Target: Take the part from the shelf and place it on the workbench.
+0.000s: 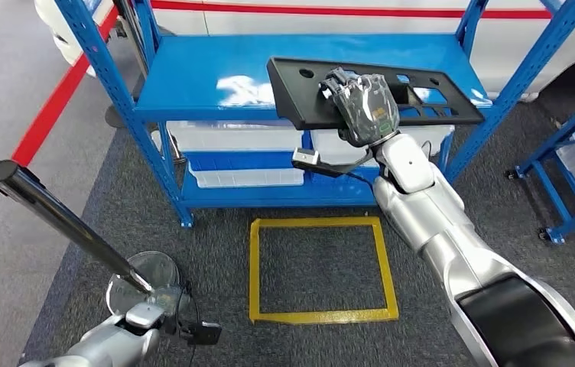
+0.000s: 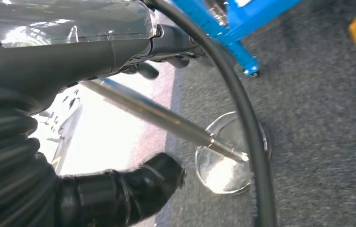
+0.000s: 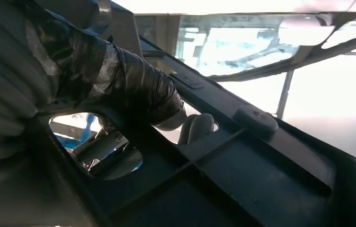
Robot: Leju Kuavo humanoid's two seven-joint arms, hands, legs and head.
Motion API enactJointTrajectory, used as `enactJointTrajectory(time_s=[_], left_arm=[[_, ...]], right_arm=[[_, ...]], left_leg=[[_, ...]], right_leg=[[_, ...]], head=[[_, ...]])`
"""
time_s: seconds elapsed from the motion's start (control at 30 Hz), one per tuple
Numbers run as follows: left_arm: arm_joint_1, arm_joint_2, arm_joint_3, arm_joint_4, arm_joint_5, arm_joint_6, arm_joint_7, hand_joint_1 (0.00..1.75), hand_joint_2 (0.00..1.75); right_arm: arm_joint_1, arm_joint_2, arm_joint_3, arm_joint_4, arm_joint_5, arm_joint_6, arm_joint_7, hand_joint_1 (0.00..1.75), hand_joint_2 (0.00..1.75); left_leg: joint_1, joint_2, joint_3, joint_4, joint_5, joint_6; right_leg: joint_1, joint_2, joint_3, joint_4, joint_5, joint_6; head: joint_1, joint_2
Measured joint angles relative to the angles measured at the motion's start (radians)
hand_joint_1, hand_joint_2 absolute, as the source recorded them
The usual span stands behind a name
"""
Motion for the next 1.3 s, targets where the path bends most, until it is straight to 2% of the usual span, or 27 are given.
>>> enactJointTrajectory(time_s=[0.07,0.1,0.13,0.17,0.23,0.27,0.3,0.33,0.37,0.4,0.47,0.53,0.6,0.63,0.73,0.77,0.8,0.83,0.9,0.97,1.03,1.1,1.13,1.17,1.23,1.27,1.3], left_arm=[[0.008,-0.002,0.011,-0.002,-0.003,-0.004,0.016,0.0,1.75],[0.012,-0.003,0.016,-0.002,-0.006,-0.006,0.022,0.0,1.75],[0.015,-0.004,0.021,-0.003,-0.008,-0.007,0.027,0.0,1.75],[0.018,-0.005,0.024,-0.003,-0.009,-0.008,0.03,0.0,1.75],[0.023,-0.005,0.033,-0.006,-0.009,-0.009,0.033,0.0,1.75],[0.025,-0.005,0.036,-0.007,-0.01,-0.01,0.035,0.0,1.75],[0.028,-0.005,0.04,-0.008,-0.012,-0.011,0.037,0.0,1.75],[0.032,-0.005,0.043,-0.009,-0.014,-0.013,0.041,0.0,1.75],[0.035,-0.006,0.049,-0.011,-0.016,-0.016,0.045,0.0,1.75],[0.039,-0.006,0.057,-0.013,-0.018,-0.02,0.049,0.0,1.75],[0.047,-0.006,0.078,-0.017,-0.019,-0.028,0.059,0.0,1.75],[0.055,-0.006,0.1,-0.02,-0.019,-0.04,0.068,0.0,1.75],[0.067,-0.004,0.125,-0.023,-0.023,-0.055,0.074,0.0,1.75],[0.074,-0.003,0.138,-0.026,-0.026,-0.062,0.075,0.0,1.75],[0.087,-0.001,0.171,-0.033,-0.034,-0.077,0.076,0.0,1.75],[0.09,-0.001,0.182,-0.034,-0.038,-0.082,0.076,0.0,1.75],[0.092,0.0,0.193,-0.036,-0.041,-0.087,0.075,0.0,1.75],[0.094,0.0,0.204,-0.038,-0.043,-0.092,0.074,0.0,1.75],[0.095,0.001,0.224,-0.044,-0.048,-0.102,0.069,0.0,1.75],[0.095,0.004,0.244,-0.051,-0.054,-0.11,0.063,0.0,1.75],[0.095,0.006,0.26,-0.057,-0.058,-0.115,0.058,0.0,1.75],[0.095,0.004,0.268,-0.061,-0.059,-0.12,0.054,0.0,1.75],[0.095,0.003,0.272,-0.063,-0.059,-0.122,0.053,0.0,1.75],[0.095,0.003,0.276,-0.065,-0.059,-0.124,0.052,0.0,1.75],[0.096,0.004,0.284,-0.068,-0.059,-0.126,0.05,0.0,1.75],[0.097,0.004,0.287,-0.068,-0.059,-0.127,0.049,0.0,1.75],[0.097,0.004,0.289,-0.068,-0.059,-0.128,0.048,0.0,1.75]], right_arm=[[0.0,-0.003,0.001,0.004,-0.011,0.005,0.006,1.75,1.75],[0.0,-0.006,0.002,0.006,-0.014,0.008,0.008,1.75,1.75],[0.001,-0.009,0.003,0.007,-0.017,0.01,0.01,1.75,1.75],[0.0,-0.013,0.004,0.009,-0.019,0.012,0.01,1.75,1.75],[0.001,-0.017,0.004,0.011,-0.022,0.012,0.011,1.75,1.75],[0.003,-0.018,0.005,0.013,-0.023,0.012,0.011,1.75,1.75],[0.004,-0.019,0.005,0.014,-0.025,0.014,0.011,1.75,1.75],[0.005,-0.02,0.006,0.015,-0.027,0.016,0.012,1.75,1.75],[0.006,-0.02,0.006,0.015,-0.03,0.02,0.014,1.75,1.75],[0.006,-0.02,0.007,0.014,-0.032,0.024,0.017,1.75,1.75],[0.004,-0.02,0.008,0.009,-0.037,0.032,0.024,1.75,1.75],[0.003,-0.019,0.009,0.004,-0.039,0.039,0.031,1.75,1.75],[0.004,-0.018,0.012,0.001,-0.039,0.046,0.04,1.75,1.75],[0.005,-0.019,0.014,-0.001,-0.039,0.049,0.043,1.75,1.75],[0.008,-0.02,0.021,-0.008,-0.038,0.054,0.047,1.75,1.75],[0.01,-0.02,0.022,-0.01,-0.038,0.056,0.047,1.75,1.75],[0.012,-0.02,0.024,-0.011,-0.038,0.058,0.048,1.75,1.75],[0.015,-0.02,0.026,-0.012,-0.039,0.06,0.048,1.75,1.75],[0.019,-0.021,0.027,-0.016,-0.041,0.064,0.047,1.75,1.75],[0.019,-0.021,0.027,-0.025,-0.045,0.067,0.047,1.75,1.75],[0.018,-0.022,0.027,-0.031,-0.048,0.071,0.047,1.75,1.75],[0.018,-0.027,0.028,-0.033,-0.049,0.075,0.046,1.75,1.75],[0.018,-0.029,0.029,-0.033,-0.049,0.077,0.046,1.75,1.75],[0.017,-0.031,0.029,-0.033,-0.05,0.08,0.046,1.75,1.75],[0.016,-0.032,0.03,-0.033,-0.051,0.083,0.046,1.75,1.75],[0.016,-0.033,0.031,-0.033,-0.052,0.085,0.046,1.75,1.75],[0.017,-0.033,0.032,-0.033,-0.053,0.086,0.045,1.75,1.75]], left_leg=[[0.0,0.001,-0.011,-0.01,0.016,0.015],[0.002,0.003,-0.019,-0.012,0.029,0.024],[0.005,0.005,-0.031,-0.015,0.044,0.033],[0.006,0.008,-0.045,-0.017,0.059,0.039],[0.005,0.009,-0.08,-0.016,0.087,0.045],[0.005,0.009,-0.097,-0.016,0.1,0.044],[0.005,0.01,-0.112,-0.015,0.112,0.043],[0.004,0.01,-0.127,-0.015,0.124,0.041],[0.004,0.013,-0.141,-0.014,0.135,0.038],[0.004,0.015,-0.151,-0.013,0.144,0.035],[0.001,0.022,-0.162,-0.013,0.162,0.026],[0.001,0.03,-0.163,-0.022,0.182,0.014],[0.002,0.034,-0.171,-0.025,0.181,0.002],[0.002,0.031,-0.181,-0.008,0.154,-0.002],[0.003,0.02,-0.222,0.156,0.006,-0.01],[0.003,0.019,-0.229,0.217,-0.022,-0.01],[0.002,0.018,-0.226,0.256,-0.026,-0.009],[0.002,0.016,-0.207,0.263,-0.01,-0.007],[0.001,-0.005,-0.124,0.18,0.028,0.005],[0.001,-0.042,-0.03,0.048,0.02,0.015],[-0.001,-0.054,0.004,-0.016,0.006,0.017],[0.003,-0.033,-0.006,-0.03,0.029,0.021],[0.007,-0.019,-0.012,-0.039,0.042,0.028],[0.011,-0.006,-0.022,-0.046,0.056,0.033],[0.011,0.019,-0.044,-0.049,0.078,0.038],[0.01,0.032,-0.056,-0.047,0.086,0.036],[0.01,0.045,-0.068,-0.044,0.094,0.035]], right_leg=[[-0.001,0.002,-0.003,-0.008,0.017,0.012],[-0.002,0.005,-0.01,-0.003,0.004,0.018],[-0.003,0.007,-0.02,0.019,-0.029,0.023],[-0.006,0.01,-0.034,0.065,-0.083,0.027],[-0.008,0.011,-0.062,0.201,-0.187,0.035],[-0.009,0.011,-0.067,0.262,-0.207,0.038],[-0.01,0.011,-0.059,0.296,-0.202,0.039],[-0.01,0.01,-0.034,0.293,-0.179,0.039],[-0.01,0.007,0.008,0.258,-0.156,0.037],[-0.009,-0.003,0.063,0.194,-0.15,0.034],[0.0,-0.023,0.16,0.056,-0.173,0.02],[0.009,-0.023,0.187,-0.002,-0.185,0.006],[0.004,-0.012,0.175,-0.012,-0.158,-0.01],[0.001,-0.007,0.165,-0.018,-0.142,-0.018],[-0.001,0.013,0.12,-0.021,-0.099,-0.032],[0.0,0.023,0.102,-0.019,-0.086,-0.032],[0.001,0.033,0.084,-0.016,-0.074,-0.032],[0.002,0.043,0.067,-0.013,-0.062,-0.031],[0.002,0.063,0.035,-0.006,-0.039,-0.026],[0.002,0.08,0.012,-0.004,-0.016,-0.018],[0.0,0.096,0.002,-0.011,0.008,-0.006],[0.001,0.109,-0.006,-0.024,0.023,0.007],[0.002,0.1,-0.016,-0.015,0.006,0.013],[0.003,0.081,-0.03,0.014,-0.032,0.019],[-0.005,0.034,-0.063,0.136,-0.137,0.03],[-0.01,0.022,-0.074,0.204,-0.167,0.036],[-0.015,0.016,-0.075,0.256,-0.172,0.042]], head=[[0.0,0.0],[0.0,0.0],[0.001,0.0],[0.001,0.0],[0.001,0.0],[0.001,0.0],[0.001,0.0],[0.001,0.0],[0.001,0.0],[0.001,0.0],[0.0,0.0],[-0.001,0.0],[0.0,0.0],[0.0,0.0],[-0.001,0.0],[-0.001,0.0],[-0.001,0.0],[-0.001,0.0],[-0.001,0.0],[-0.001,0.0],[-0.001,0.0],[-0.001,0.0],[0.0,0.0],[0.002,0.0],[0.006,0.0],[0.005,0.0],[0.005,0.0]])
